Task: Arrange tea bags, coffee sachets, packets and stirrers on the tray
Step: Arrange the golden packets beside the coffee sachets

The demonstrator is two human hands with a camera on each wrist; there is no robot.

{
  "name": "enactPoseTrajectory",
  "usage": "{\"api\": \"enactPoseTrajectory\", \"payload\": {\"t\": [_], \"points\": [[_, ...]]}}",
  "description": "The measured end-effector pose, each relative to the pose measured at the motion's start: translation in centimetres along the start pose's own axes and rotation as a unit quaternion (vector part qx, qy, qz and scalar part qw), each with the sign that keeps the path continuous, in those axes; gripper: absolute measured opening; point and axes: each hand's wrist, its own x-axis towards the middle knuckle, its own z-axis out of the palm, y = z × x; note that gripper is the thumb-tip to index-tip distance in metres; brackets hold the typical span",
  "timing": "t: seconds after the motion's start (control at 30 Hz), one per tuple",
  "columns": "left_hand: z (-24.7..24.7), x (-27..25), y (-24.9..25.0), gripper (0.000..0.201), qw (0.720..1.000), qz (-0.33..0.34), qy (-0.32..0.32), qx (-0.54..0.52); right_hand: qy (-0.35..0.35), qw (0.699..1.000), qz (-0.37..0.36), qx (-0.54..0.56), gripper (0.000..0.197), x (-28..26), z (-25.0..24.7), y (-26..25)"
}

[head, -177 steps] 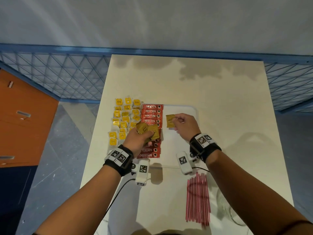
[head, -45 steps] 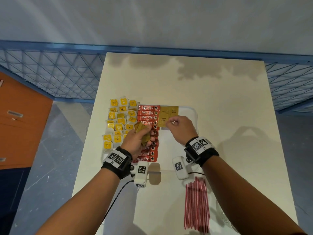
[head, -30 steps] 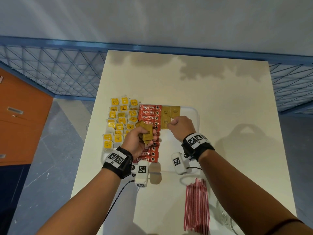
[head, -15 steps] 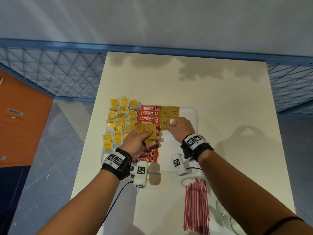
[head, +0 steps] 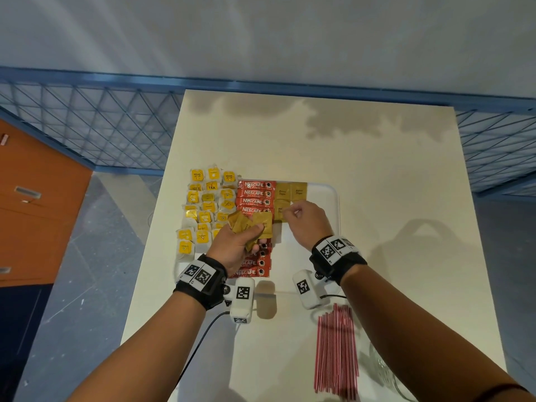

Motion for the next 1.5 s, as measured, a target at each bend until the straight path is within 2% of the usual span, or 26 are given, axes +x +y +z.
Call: {"api": "enactPoseTrajectory", "payload": {"t": [0.13,0.2,0.27,0.43,0.53,0.7,0.77,0.97,1.23,1.37,1.5], "points": [[0.1,0.1,0.0,0.015,1.000,0.005,-0.007,0.014,-0.048,0.990,-0.047,0.120,0.025,-1.6,0.2,-0.4],[0.3,0.1,0.0,0.019,1.000,0.011,-0.013,0.019,-0.061,0.986,-0.047,0.149,0.026,-2.2,0.5,-0.1],[0.5,0.1,-0.1,0.025,0.999,0.013,-0.016,0.028,-0.060,0.985,-0.051,0.151,0.018,-2.5,0.8,0.3],[0.9,0.0,-0.2,0.034,0.999,0.006,-0.007,0.036,-0.051,0.986,-0.066,0.144,0.015,-2.7,0.9,1.1],[0.8,0.1,-0.1,0.040,1.000,-0.010,0.004,0.014,-0.027,0.991,-0.040,0.128,0.017,-1.7,0.2,1.7],[0.7,-0.1,0.6,0.015,0.999,-0.028,-0.008,-0.015,0.049,0.995,-0.022,0.086,0.019,0.1,-2.3,2.0],[0.6,-0.1,0.8,0.013,0.999,-0.031,-0.009,-0.031,0.067,0.996,-0.011,0.063,0.019,0.9,-2.8,2.4],[0.6,-0.2,1.1,0.029,0.998,-0.054,-0.024,-0.037,0.051,0.998,0.028,-0.020,0.031,1.7,-2.1,3.3],[0.9,-0.2,0.9,0.026,0.997,-0.066,-0.017,-0.034,0.065,0.993,0.035,-0.093,0.032,1.8,-1.6,2.9],[0.9,-0.2,0.9,0.024,0.997,-0.070,-0.016,-0.035,0.073,0.993,0.059,-0.073,0.026,2.1,-1.6,2.9],[0.8,-0.2,0.9,0.025,0.996,-0.073,-0.017,-0.038,0.081,0.994,0.056,-0.052,0.044,2.4,-1.6,2.9]]}}
